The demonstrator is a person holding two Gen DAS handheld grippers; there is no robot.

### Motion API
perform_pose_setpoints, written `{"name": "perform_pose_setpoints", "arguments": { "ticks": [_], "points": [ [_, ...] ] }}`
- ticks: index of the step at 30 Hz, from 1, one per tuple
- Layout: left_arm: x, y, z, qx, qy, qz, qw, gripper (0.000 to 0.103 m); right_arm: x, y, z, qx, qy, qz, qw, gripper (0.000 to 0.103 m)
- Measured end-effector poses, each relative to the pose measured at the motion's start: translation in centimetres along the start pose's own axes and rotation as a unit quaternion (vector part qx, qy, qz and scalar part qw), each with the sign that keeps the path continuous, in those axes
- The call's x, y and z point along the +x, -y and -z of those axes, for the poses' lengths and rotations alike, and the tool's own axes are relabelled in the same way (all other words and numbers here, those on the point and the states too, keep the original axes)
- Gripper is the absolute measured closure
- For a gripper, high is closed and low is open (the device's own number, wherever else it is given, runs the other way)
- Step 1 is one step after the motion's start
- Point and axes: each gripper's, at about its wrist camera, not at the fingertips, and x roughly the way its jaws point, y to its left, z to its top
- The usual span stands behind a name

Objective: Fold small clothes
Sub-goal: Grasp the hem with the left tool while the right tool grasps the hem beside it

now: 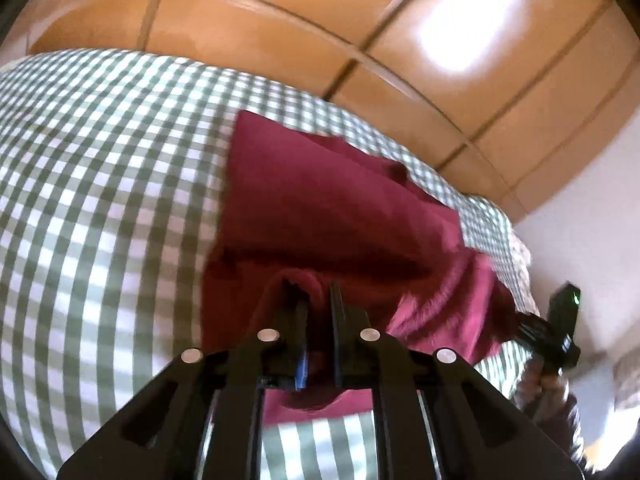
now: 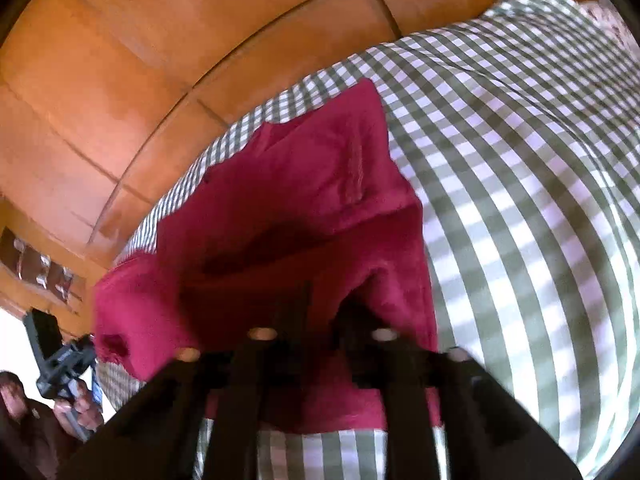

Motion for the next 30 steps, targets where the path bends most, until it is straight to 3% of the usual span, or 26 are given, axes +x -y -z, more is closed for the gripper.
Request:
{"name": "perform_pose_setpoints", "arguments": {
  "ticks": [1,2,3,5,11,13,16,18,19,20,21,24,30],
  "points": [
    [0.1,-0.5,-0.3,-0.01,0.003,-0.01,0.9999,0.081,-0.2,0.1,-0.2,0.007,0.004,-0.011,1.0,0.03],
    [0.0,-1.1,-0.5,-0.024,0.008,-0.012,0.9996,0.06,-0.9,0.0,-0.2,0.008,0.014,-0.015,1.0,0.018],
    [-0.6,-1.8,-0.5,-0.043,0.022,-0.002,0.9988,0.042,-1.4,-0.1,-0.1,0.001,0.024,-0.012,1.0,0.013],
    [-1.4,-2.7,-0.2,-0.053,0.039,0.003,0.9979,0.038,-2.6,-0.1,0.4,-0.012,0.037,-0.01,0.999,0.008],
    [-1.6,-2.5,4.5,0.018,0.003,-0.002,0.9998,0.038,-4.0,2.2,4.5,-0.042,0.032,0.056,0.997,0.007],
    [-0.5,-2.1,6.2,0.036,-0.017,-0.007,0.9992,0.038,-3.1,2.9,5.6,-0.037,0.022,0.066,0.997,0.012],
    [1.0,-2.0,7.4,0.045,-0.029,-0.024,0.9983,0.046,-1.6,2.9,5.9,-0.033,0.022,0.071,0.997,0.029],
    [1.0,-1.9,7.4,0.043,-0.026,-0.036,0.9981,0.069,-0.6,2.4,5.5,-0.034,0.021,0.072,0.997,0.049],
    [0.9,-2.1,7.3,0.033,-0.025,-0.035,0.9985,0.073,-0.2,2.2,5.3,-0.034,0.018,0.083,0.996,0.057],
    [0.8,-2.4,7.1,0.024,-0.024,-0.029,0.999,0.084,0.2,2.0,5.1,-0.035,0.019,0.091,0.995,0.07],
    [0.5,-2.6,7.1,0.022,-0.02,-0.032,0.999,0.091,0.3,2.2,5.0,-0.031,0.017,0.088,0.995,0.073],
    [-0.5,-2.7,7.5,0.033,-0.015,-0.031,0.9989,0.094,-0.7,2.3,5.4,-0.026,0.018,0.077,0.997,0.079],
    [-1.5,-3.0,9.6,0.035,-0.021,-0.022,0.9989,0.095,-3.9,2.3,7.5,-0.022,0.018,0.055,0.998,0.081]
  ]
}}
